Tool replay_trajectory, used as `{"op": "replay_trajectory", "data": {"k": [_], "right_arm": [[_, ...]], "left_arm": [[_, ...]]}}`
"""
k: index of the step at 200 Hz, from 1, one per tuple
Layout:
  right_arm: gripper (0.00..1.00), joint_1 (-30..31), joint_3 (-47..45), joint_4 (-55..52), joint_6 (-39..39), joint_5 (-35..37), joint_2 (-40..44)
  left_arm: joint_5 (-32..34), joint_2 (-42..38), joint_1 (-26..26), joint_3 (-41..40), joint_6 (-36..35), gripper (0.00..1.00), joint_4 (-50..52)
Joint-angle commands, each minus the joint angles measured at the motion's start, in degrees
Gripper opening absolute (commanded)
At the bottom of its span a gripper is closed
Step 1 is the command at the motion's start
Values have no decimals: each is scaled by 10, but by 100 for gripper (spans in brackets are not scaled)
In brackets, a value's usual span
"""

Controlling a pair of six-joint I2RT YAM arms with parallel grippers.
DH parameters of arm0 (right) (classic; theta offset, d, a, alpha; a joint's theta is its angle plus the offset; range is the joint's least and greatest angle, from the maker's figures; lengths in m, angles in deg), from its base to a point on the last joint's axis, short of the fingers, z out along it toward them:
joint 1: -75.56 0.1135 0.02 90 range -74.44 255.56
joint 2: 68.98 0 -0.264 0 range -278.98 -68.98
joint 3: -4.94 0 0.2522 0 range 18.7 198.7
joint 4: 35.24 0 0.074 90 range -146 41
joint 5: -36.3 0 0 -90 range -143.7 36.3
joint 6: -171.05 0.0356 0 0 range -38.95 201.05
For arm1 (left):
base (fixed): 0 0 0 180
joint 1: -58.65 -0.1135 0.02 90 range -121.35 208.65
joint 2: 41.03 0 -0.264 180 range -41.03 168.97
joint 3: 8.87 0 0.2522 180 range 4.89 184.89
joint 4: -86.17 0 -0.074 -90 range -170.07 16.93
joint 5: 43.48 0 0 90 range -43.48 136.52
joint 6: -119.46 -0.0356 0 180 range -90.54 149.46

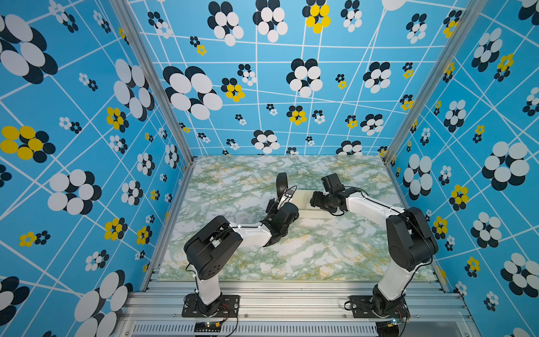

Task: Place the belts into the storage roll
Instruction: Place the belt in the container.

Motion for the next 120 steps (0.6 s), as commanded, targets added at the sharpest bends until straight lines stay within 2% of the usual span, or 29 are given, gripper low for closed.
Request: {"op": "replay_trajectory", "data": {"k": [1,26,50,60,120], "right_arm": [[73,-3,13,9,-16,7,11],[74,-3,23,1,-31,18,11],[75,-3,21,3,-35,30,23],[75,-3,20,3,-39,37,28],[76,-3,6,1,-56,62,70]], "left_arm": [[7,-23,8,-11,-48,87,-30],[21,-21,20,-3,-109,92,-58],[26,-30,22,0,-132,94,-72],[25,-37,21,-4,-140,100,-83],[27,-130,22,-34,-181,100,-102]]}}
